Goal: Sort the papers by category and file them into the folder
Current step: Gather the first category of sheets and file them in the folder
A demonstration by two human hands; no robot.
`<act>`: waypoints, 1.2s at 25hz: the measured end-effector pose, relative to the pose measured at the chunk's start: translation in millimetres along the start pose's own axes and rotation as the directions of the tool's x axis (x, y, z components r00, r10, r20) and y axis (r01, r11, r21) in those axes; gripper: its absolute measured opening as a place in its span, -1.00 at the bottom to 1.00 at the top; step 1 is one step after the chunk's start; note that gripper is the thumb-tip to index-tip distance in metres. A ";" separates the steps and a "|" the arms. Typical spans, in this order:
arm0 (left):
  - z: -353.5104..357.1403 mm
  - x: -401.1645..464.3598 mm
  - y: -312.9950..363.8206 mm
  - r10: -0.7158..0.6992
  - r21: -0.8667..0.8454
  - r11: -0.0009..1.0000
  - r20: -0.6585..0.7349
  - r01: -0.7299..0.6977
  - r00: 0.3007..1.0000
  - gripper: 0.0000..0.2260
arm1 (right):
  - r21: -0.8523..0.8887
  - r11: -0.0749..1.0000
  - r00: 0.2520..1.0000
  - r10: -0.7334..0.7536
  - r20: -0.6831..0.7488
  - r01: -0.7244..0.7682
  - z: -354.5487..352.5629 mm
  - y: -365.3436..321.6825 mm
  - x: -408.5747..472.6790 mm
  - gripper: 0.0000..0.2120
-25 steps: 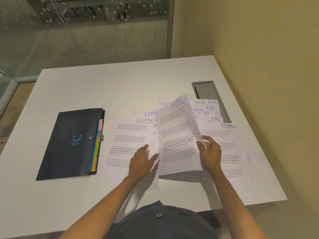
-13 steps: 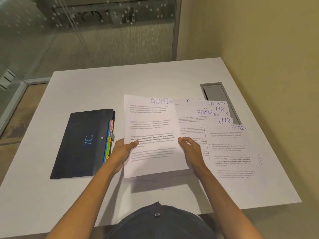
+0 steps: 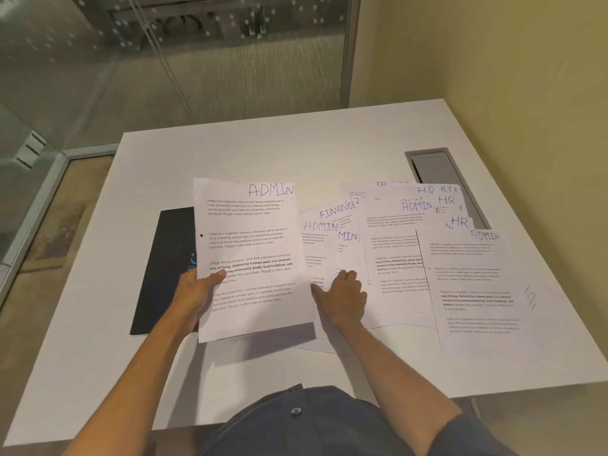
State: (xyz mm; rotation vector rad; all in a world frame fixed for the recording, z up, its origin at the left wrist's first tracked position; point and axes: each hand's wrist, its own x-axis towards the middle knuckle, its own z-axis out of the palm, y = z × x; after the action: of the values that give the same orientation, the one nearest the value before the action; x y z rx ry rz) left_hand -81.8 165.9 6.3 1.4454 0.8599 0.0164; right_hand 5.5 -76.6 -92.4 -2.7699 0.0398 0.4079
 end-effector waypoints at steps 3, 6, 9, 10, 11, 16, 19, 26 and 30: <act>-7.2 -0.2 -2.6 -0.014 0.002 1.000 0.000 0.014 1.000 -0.78 | -0.104 0.994 0.999 0.017 -0.051 -0.022 10.1 -8.5 0.6 -0.34; -10.9 0.1 -5.0 -0.026 0.026 0.999 -0.002 0.026 1.000 -0.79 | -0.090 0.993 0.997 0.073 -0.024 -0.075 12.9 -12.6 6.5 -0.36; -9.0 0.0 -5.3 -0.025 0.032 0.999 -0.004 0.025 1.000 -0.81 | 0.009 0.997 0.996 0.080 0.033 -0.080 10.6 -8.0 13.9 -0.58; -6.8 -0.2 -4.6 -0.022 0.031 0.999 -0.009 0.022 1.000 -0.81 | 0.156 0.983 0.995 0.088 0.053 -0.095 7.5 -4.4 16.5 -0.71; -4.4 -0.2 -3.6 -0.015 0.030 0.999 -0.013 0.016 1.000 -0.82 | 0.344 0.930 0.991 0.112 0.073 -0.131 2.5 -0.7 18.6 -0.83; 7.7 4.3 -2.7 0.010 0.046 0.999 -0.035 -0.009 0.999 -0.75 | 0.775 0.628 0.992 0.128 -0.012 -0.071 -50.6 25.7 24.2 -0.93; 17.9 4.8 -1.1 0.055 0.088 0.995 -0.051 -0.050 0.997 -0.74 | 0.879 0.476 0.993 0.113 -0.026 -0.031 -95.1 50.1 24.2 -0.87; 58.1 -1.2 4.0 0.057 0.110 0.992 -0.021 -0.054 0.998 -0.75 | 0.959 0.281 0.998 0.061 0.022 -0.038 -176.7 91.4 32.5 -0.83; 98.0 -14.0 9.1 0.041 0.052 0.998 0.065 -0.045 0.997 -0.76 | 0.949 0.305 0.997 0.002 0.080 -0.077 -167.7 88.0 34.2 -0.82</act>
State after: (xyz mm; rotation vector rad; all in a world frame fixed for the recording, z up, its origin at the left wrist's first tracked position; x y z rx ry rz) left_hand -36.6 77.4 10.2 1.5064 0.7823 -0.0203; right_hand 77.7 -214.9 20.1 -1.5145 0.2538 0.3166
